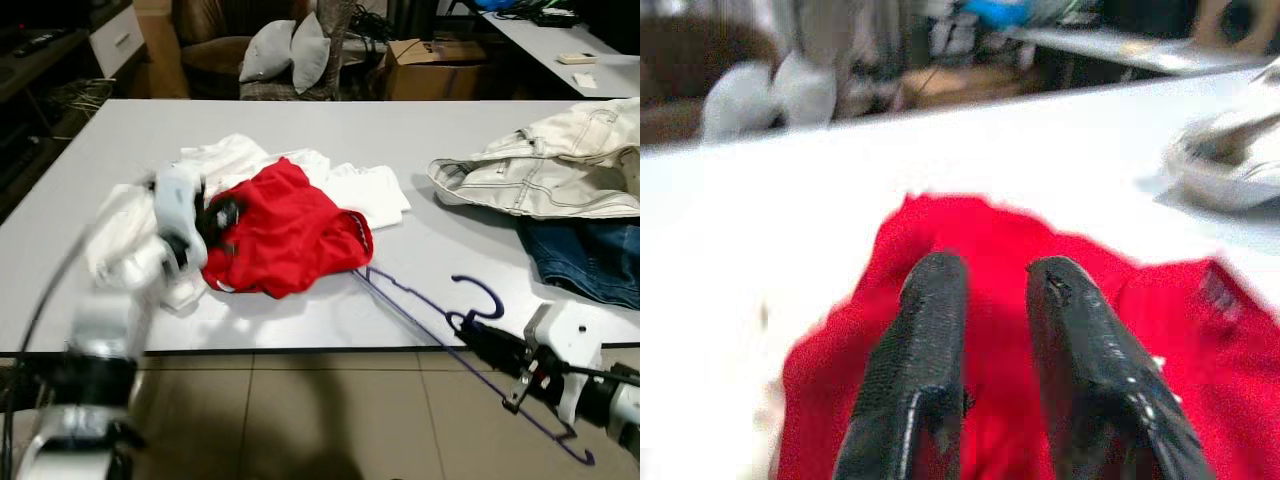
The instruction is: Hang hanger
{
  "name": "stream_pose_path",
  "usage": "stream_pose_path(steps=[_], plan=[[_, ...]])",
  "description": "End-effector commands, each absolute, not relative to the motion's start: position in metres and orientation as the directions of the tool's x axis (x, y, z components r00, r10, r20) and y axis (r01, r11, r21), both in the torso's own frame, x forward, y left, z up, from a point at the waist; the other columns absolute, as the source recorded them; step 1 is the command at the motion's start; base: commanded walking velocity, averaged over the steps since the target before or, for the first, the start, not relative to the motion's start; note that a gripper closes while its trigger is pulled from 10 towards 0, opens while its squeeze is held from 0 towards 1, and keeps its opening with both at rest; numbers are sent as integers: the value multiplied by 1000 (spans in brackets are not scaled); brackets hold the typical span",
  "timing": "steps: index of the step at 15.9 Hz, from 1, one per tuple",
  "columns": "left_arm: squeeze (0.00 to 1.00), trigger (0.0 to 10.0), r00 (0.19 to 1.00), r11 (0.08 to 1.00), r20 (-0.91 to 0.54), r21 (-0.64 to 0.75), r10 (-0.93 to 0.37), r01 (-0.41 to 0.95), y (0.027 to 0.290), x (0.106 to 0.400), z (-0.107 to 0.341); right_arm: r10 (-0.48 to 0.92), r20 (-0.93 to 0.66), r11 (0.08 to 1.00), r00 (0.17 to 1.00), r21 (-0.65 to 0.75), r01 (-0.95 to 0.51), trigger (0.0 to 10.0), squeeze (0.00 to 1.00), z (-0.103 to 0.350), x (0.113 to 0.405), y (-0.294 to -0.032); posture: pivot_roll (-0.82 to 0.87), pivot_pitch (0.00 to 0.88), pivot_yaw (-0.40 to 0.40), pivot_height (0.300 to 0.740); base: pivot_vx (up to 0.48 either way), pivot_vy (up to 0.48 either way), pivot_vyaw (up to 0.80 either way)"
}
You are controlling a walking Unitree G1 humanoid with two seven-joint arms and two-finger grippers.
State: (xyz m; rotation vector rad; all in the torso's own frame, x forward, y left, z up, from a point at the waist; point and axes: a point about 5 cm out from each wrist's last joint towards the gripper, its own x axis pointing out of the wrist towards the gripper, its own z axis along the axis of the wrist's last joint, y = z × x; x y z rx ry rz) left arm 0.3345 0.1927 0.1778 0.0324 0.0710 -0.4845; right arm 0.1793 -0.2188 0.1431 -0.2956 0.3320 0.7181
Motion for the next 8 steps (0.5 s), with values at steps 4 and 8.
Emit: stream_pose_path(steps=[4,8], plan=[[514,10000,663,670,-102,-60,-742,740,132,325,182,536,-426,739,729,-182,-649,10000,0,146,175,-229,-123,0,56,740,0,0,0],[0,10000,844,895,-319,-33,-432,446,125,354,134,543,-414,739,730,-177,-650,10000,0,147,174,-223,-174,0,73,740,0,0,0]])
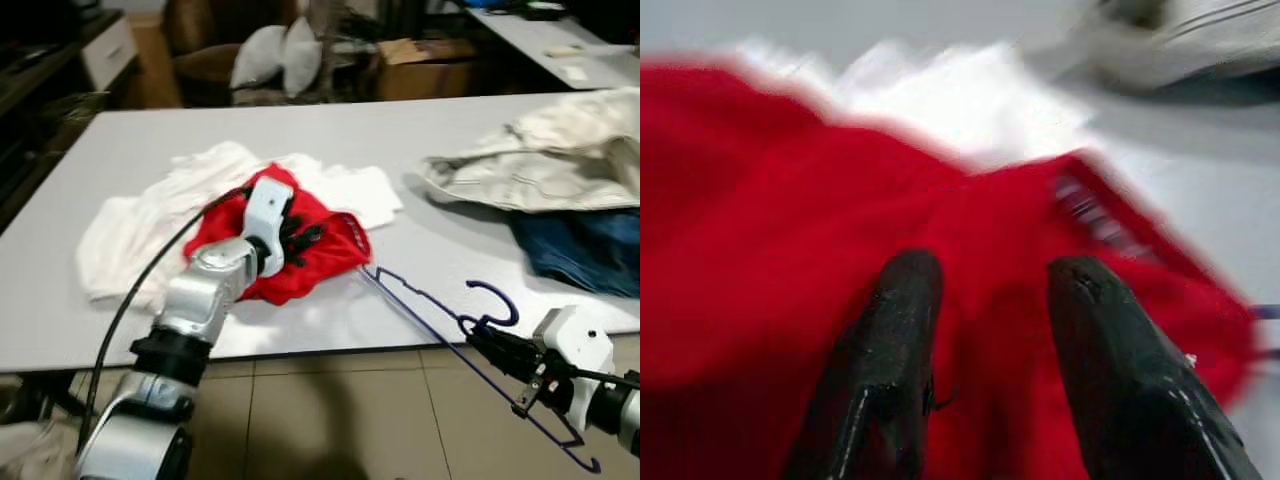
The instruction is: Hang hanger
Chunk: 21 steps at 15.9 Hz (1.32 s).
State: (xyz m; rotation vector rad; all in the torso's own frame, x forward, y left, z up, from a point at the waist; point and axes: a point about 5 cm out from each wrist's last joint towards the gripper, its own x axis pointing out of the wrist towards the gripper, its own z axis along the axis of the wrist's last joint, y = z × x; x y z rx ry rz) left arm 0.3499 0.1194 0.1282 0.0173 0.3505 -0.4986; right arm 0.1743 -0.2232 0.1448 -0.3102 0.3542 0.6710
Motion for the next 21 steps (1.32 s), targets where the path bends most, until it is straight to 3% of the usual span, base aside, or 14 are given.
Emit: stream_pose_path(steps=[1,3,6,9,10,14,16,21], plan=[[0,10000,841,899,-330,-64,-429,433,126,353,131,548,-412,738,728,-172,-653,10000,0,147,173,-220,-179,0,75,740,0,0,0],[0,10000,813,895,-385,-95,-437,436,121,348,120,557,-411,733,721,-165,-660,10000,0,144,173,-214,-185,0,77,740,0,0,0],[0,10000,842,915,-399,19,-362,403,122,352,114,569,-397,730,720,-159,-665,10000,0,146,175,-208,-191,0,73,740,0,0,0],[0,10000,820,863,-269,-151,-505,482,102,349,131,573,-403,726,714,-155,-670,10000,0,144,175,-207,-182,0,65,740,0,0,0],[0,10000,815,856,-262,-147,-517,496,100,349,132,573,-405,725,713,-155,-671,10000,0,144,175,-207,-182,0,64,740,0,0,0],[0,10000,806,847,-288,-42,-517,529,102,346,124,575,-410,721,708,-156,-675,10000,0,144,176,-207,-186,0,65,740,0,0,0],[0,10000,808,824,-347,144,-477,548,105,343,109,575,-410,719,708,-160,-676,10000,0,144,176,-207,-195,0,71,740,0,0,0],[0,10000,771,796,-430,171,-470,581,102,335,87,569,-411,721,712,-166,-672,10000,0,145,175,-208,-212,0,78,740,0,0,0]])
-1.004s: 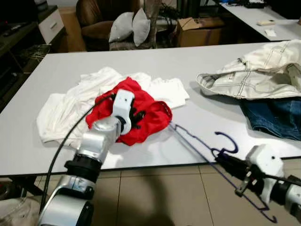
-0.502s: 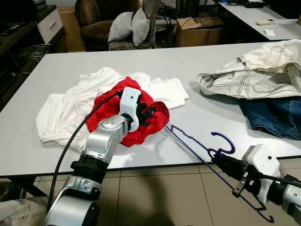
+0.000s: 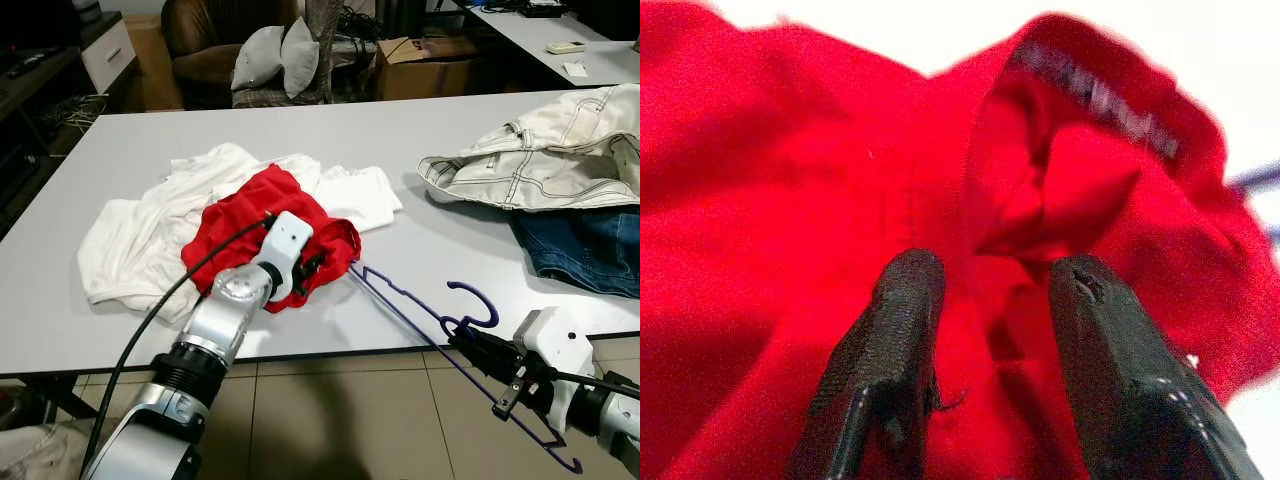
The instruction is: Hang hanger
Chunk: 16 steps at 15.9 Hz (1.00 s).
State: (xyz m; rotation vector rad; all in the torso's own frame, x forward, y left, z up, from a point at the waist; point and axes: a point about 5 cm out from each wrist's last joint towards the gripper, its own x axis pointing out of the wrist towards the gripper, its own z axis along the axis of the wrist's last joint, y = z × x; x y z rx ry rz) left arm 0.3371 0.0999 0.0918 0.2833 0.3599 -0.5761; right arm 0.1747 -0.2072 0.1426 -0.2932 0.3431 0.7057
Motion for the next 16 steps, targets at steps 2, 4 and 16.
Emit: stream_pose_path(steps=[2,4,16], plan=[[0,10000,780,800,-440,197,-444,567,106,336,84,569,-411,721,712,-168,-673,10000,0,146,174,-207,-212,0,78,740,0,0,0],[0,3843,797,810,-427,210,-427,547,109,340,87,569,-410,720,713,-172,-673,10000,0,146,175,-208,-215,0,79,740,0,0,0],[0,0,862,835,-347,283,-368,471,125,348,98,559,-409,724,721,-183,-665,10000,0,146,175,-210,-213,0,75,740,0,0,0]])
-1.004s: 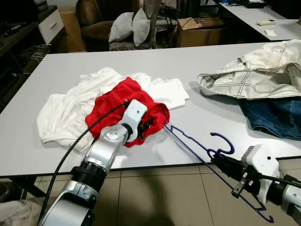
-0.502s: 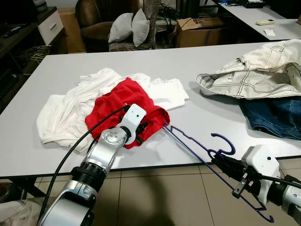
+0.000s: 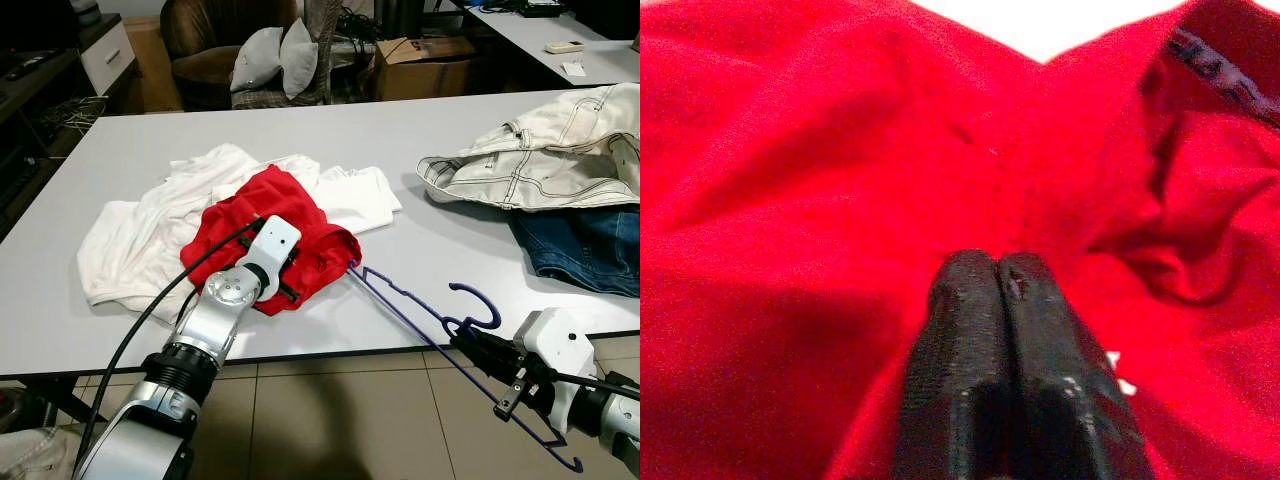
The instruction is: Hang hanger
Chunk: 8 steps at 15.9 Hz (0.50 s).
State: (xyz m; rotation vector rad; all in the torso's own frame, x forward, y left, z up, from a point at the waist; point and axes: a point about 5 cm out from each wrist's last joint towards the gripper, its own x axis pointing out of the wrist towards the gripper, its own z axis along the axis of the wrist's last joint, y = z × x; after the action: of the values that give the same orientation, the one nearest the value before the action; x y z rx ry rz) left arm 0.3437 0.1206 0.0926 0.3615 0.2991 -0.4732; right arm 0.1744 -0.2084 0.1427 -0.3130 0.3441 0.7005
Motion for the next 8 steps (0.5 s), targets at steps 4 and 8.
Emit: stream_pose_path(steps=[4,8], plan=[[0,0,845,815,-192,225,-499,533,134,352,136,553,-407,730,727,-184,-658,10000,0,145,176,-211,-196,0,63,740,0,0,0],[1000,10000,775,763,-253,166,-579,624,115,342,117,560,-401,728,724,-179,-662,10000,0,144,179,-208,-203,0,70,740,0,0,0]])
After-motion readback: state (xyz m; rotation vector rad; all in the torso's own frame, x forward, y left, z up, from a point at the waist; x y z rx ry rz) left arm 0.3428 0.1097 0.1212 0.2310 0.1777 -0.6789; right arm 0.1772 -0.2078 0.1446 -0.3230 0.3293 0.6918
